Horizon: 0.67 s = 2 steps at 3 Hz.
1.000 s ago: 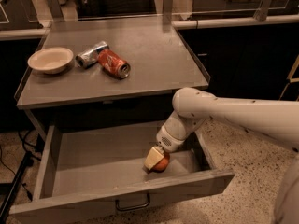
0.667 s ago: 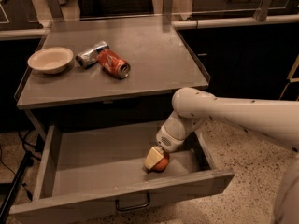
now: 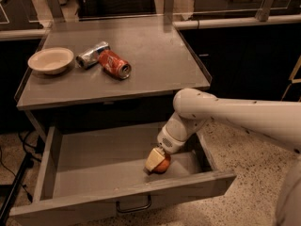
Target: Place orange into top drawer
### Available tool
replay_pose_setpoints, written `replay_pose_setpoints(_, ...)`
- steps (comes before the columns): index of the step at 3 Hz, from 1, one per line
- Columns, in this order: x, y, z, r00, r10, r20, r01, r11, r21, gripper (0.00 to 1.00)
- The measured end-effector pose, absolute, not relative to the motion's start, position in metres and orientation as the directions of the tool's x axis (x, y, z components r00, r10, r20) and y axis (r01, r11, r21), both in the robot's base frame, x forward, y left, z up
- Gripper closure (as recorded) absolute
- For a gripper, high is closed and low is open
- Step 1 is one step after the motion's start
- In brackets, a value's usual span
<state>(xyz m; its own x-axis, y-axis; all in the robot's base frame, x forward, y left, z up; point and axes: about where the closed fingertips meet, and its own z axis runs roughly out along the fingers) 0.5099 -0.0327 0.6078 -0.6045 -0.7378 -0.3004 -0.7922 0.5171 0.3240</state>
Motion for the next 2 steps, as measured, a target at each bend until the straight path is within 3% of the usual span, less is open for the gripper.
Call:
replay_pose_setpoints(1, 0.5099, -0.0327, 0.6078, -0.604, -0.738, -0.300, -0.792, 0.517, 0.324, 0.11)
replay_pose_setpoints(2, 0.5098, -0.0326, 0.6077, -0.604, -0.738, -0.300, -0.792, 0.517, 0.324, 0.00)
